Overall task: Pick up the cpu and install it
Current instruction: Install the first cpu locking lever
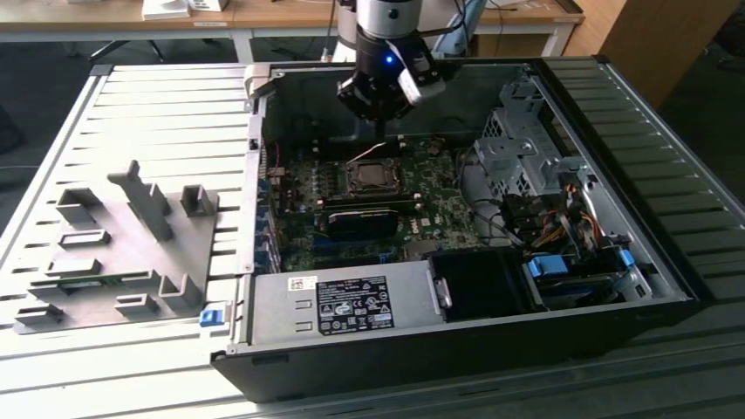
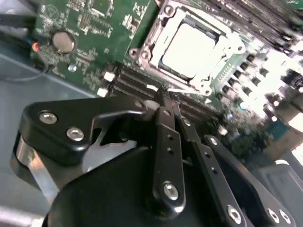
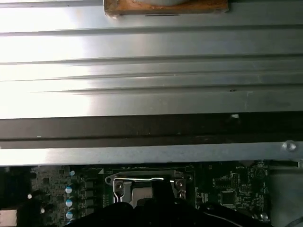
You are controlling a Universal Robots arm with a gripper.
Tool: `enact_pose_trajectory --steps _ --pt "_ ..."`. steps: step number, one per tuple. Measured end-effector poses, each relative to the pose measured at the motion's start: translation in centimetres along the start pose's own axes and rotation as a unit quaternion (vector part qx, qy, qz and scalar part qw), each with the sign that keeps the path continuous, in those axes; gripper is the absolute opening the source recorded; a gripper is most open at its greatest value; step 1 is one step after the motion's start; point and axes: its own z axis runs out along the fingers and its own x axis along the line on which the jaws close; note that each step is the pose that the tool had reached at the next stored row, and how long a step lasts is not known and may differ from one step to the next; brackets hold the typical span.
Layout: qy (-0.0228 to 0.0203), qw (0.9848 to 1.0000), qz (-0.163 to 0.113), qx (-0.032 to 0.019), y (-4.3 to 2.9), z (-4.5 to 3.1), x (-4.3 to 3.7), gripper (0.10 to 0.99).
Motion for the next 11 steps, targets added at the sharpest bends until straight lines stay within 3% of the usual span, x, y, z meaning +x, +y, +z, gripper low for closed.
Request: enact_pose_trajectory --steps 2,7,11 --pt "0.0001 1.0000 0.000 0.0002 0.03 -0.88 0.00 0.106" --pt "0.0001 1.0000 0.000 0.0001 0.01 -1.02 0.01 0.106" --pt "-0.0004 1.0000 0.001 -0.0002 -0.66 -1.79 0.49 0.106"
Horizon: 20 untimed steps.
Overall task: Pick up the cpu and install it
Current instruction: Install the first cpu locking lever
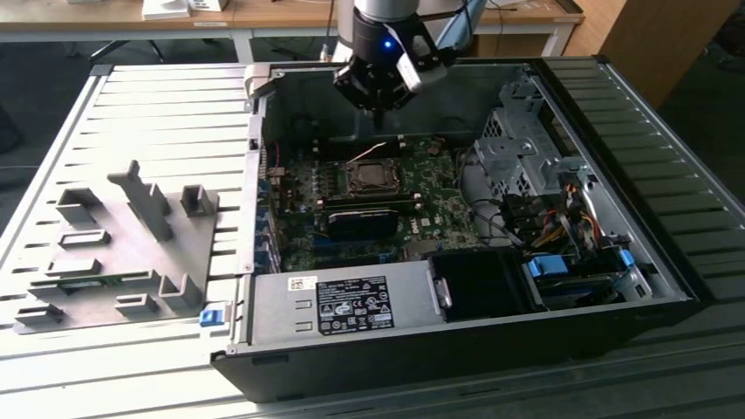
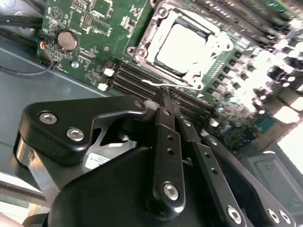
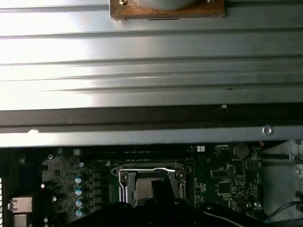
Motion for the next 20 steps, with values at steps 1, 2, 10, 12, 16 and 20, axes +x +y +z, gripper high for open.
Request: enact_pose_trajectory --steps 1,2,10,12,16,20 --pt "-0.0002 1.0000 0.000 -0.0002 -0.29 -0.33 0.21 0.106" --pt "-0.0005 1.0000 0.001 -0.0003 -0.63 -0.73 0.46 0.106" --pt "-0.0039 1.0000 0.005 -0.0023 -5.15 -5.93 4.02 0.106" --pt "-0.0051 1.0000 0.006 -0.0029 -6.55 -7.53 5.21 0.106" --pt "-0.0069 0.9999 0.008 -0.0038 -8.70 -10.00 7.13 0.106" --pt "-0.0081 0.9999 0.010 -0.0044 -10.04 -11.53 8.40 0.106"
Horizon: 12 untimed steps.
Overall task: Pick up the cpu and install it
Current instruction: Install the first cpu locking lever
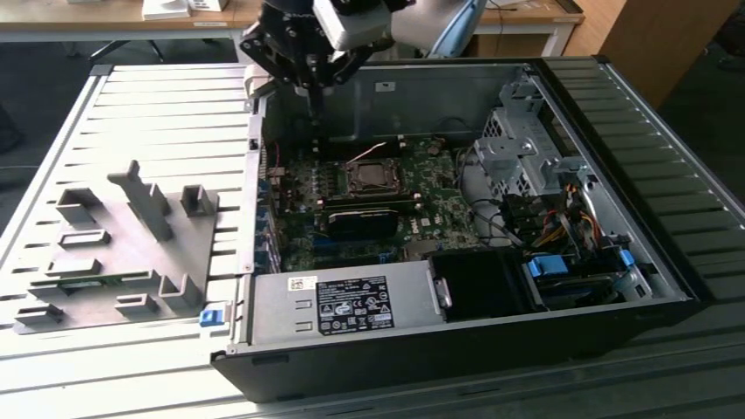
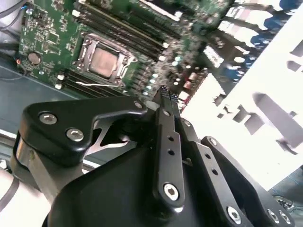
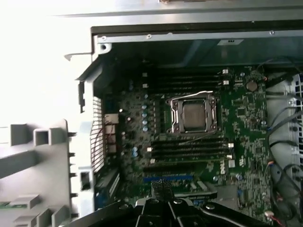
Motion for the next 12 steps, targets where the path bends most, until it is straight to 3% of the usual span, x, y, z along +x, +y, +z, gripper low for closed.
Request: enact_pose_trajectory --steps 4,12 --pt "-0.0005 1.0000 0.001 -0.0002 -0.61 -0.71 0.56 0.106" --pt "-0.0006 1.0000 0.001 -0.0002 -0.65 -0.76 0.60 0.106"
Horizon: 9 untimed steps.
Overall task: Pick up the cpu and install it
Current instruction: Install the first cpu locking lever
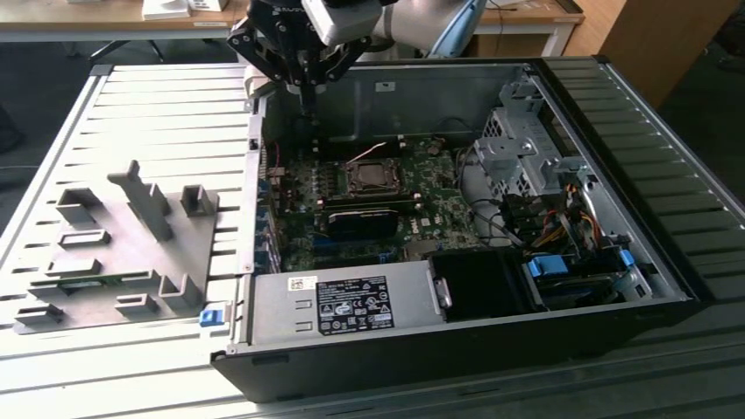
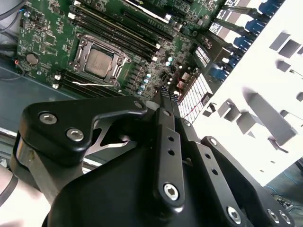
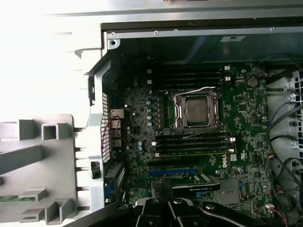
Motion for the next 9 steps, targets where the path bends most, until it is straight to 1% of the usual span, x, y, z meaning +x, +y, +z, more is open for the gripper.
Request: enact_pose_trajectory --steps 6,9 --pt "0.0000 1.0000 0.000 0.0000 0.06 0.04 0.01 0.106" --pt "0.0000 1.0000 0.000 0.0000 0.54 0.16 0.02 0.106"
